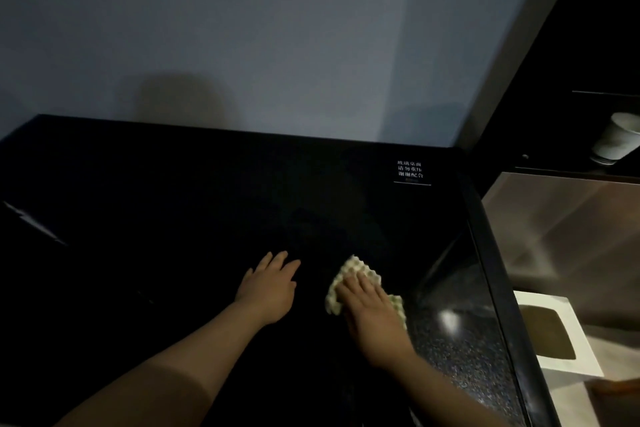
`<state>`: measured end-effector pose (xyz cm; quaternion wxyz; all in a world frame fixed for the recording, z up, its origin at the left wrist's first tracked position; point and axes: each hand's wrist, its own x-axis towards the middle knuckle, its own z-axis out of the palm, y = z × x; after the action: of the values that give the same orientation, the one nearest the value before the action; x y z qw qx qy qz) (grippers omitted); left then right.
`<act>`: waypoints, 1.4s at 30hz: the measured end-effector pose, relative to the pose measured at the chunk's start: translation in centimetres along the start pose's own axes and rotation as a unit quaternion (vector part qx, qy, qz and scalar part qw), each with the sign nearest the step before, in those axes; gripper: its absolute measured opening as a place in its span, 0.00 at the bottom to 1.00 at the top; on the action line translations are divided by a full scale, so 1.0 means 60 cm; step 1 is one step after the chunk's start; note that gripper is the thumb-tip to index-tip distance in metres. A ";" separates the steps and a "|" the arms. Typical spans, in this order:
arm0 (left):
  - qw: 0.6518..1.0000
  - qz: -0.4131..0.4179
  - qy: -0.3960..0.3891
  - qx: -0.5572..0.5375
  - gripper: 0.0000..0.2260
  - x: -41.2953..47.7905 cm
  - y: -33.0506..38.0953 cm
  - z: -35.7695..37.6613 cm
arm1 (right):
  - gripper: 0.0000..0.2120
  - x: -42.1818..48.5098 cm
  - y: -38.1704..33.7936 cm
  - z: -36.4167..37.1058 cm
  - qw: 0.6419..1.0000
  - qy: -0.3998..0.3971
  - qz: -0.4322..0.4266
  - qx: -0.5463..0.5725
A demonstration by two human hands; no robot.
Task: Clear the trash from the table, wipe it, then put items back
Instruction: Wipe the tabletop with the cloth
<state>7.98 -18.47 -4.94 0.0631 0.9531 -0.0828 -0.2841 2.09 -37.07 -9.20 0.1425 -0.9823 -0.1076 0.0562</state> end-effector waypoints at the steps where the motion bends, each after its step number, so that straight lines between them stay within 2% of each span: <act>1: 1.000 0.002 -0.002 -0.004 0.22 0.004 -0.002 -0.002 | 0.19 0.006 0.020 -0.006 1.000 0.016 -0.003 0.000; 3: 1.000 0.003 -0.008 -0.018 0.22 0.008 -0.006 -0.004 | 0.19 0.018 0.087 -0.015 0.997 0.033 0.076 -0.004; 6: 0.999 -0.013 -0.013 -0.035 0.23 0.012 -0.010 -0.010 | 0.25 0.037 0.155 -0.040 0.968 0.064 0.244 0.000; 8: 0.999 -0.021 -0.018 -0.042 0.23 0.017 -0.012 -0.017 | 0.23 0.057 0.144 -0.043 0.956 0.043 0.290 0.007; 10: 0.999 -0.021 -0.023 -0.040 0.23 0.025 -0.014 -0.027 | 0.22 0.077 0.107 -0.034 0.964 0.067 0.256 0.018; 13: 0.999 -0.014 -0.035 -0.035 0.22 0.040 -0.017 -0.040 | 0.24 0.080 0.035 -0.012 0.995 0.026 0.096 0.030; 15: 0.999 -0.013 -0.041 -0.023 0.22 0.049 -0.018 -0.048 | 0.24 0.060 0.005 -0.003 0.999 -0.001 -0.015 0.030; 17: 0.999 -0.007 -0.048 -0.014 0.22 0.054 -0.020 -0.054 | 0.24 0.049 0.011 -0.021 0.996 -0.003 -0.088 -0.001; 19: 0.998 -0.001 -0.057 -0.009 0.23 0.053 -0.022 -0.057 | 0.21 0.062 0.057 -0.039 0.998 -0.006 -0.052 0.020; 21: 0.998 -0.001 -0.060 -0.013 0.23 0.051 -0.023 -0.056 | 0.20 0.082 0.115 -0.050 0.997 0.011 0.062 0.043; 23: 0.998 -0.002 -0.057 -0.016 0.23 0.051 -0.023 -0.054 | 0.19 0.107 0.142 -0.053 0.983 0.027 0.178 0.017; 25: 0.998 -0.002 -0.058 -0.012 0.23 0.053 -0.022 -0.054 | 0.21 0.133 0.119 -0.044 0.972 0.043 0.230 0.010; 27: 0.998 -0.004 -0.064 -0.012 0.23 0.058 -0.022 -0.057 | 0.27 0.147 0.068 -0.021 0.984 0.035 0.170 0.035; 29: 0.998 -0.007 -0.068 -0.012 0.23 0.062 -0.022 -0.061 | 0.29 0.138 0.015 -0.003 0.998 -0.022 0.019 0.048; 31: 0.998 -0.006 -0.069 -0.009 0.23 0.063 -0.022 -0.064 | 0.34 0.127 0.010 -0.005 0.994 -0.085 -0.060 0.045; 32: 0.998 -0.005 -0.069 -0.007 0.23 0.062 -0.022 -0.066 | 0.35 0.129 0.029 -0.011 0.993 -0.089 -0.063 0.041; 33: 0.998 -0.003 -0.069 -0.006 0.23 0.061 -0.022 -0.067 | 0.32 0.134 0.054 -0.017 0.996 -0.060 -0.043 0.045; 35: 0.998 -0.004 -0.066 -0.002 0.23 0.056 -0.018 -0.066 | 0.21 0.149 0.114 -0.032 0.997 0.006 0.060 0.049; 36: 0.998 -0.005 -0.062 0.002 0.23 0.055 -0.017 -0.066 | 0.20 0.155 0.134 -0.041 0.993 0.036 0.105 0.032; 39: 0.998 -0.007 -0.061 0.001 0.23 0.062 -0.017 -0.068 | 0.20 0.168 0.126 -0.037 0.980 0.053 0.190 0.006; 40: 0.998 -0.007 -0.063 -0.008 0.23 0.066 -0.016 -0.070 | 0.22 0.169 0.110 -0.028 0.982 0.048 0.183 0.013; 42: 0.998 -0.008 -0.066 -0.013 0.23 0.078 -0.016 -0.076 | 0.30 0.160 0.063 -0.015 0.995 0.010 0.081 0.048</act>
<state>14.45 -18.11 -3.79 0.0681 0.9318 -0.0755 -0.3483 12.30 -38.64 -10.19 0.1857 -0.9803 -0.0234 0.0624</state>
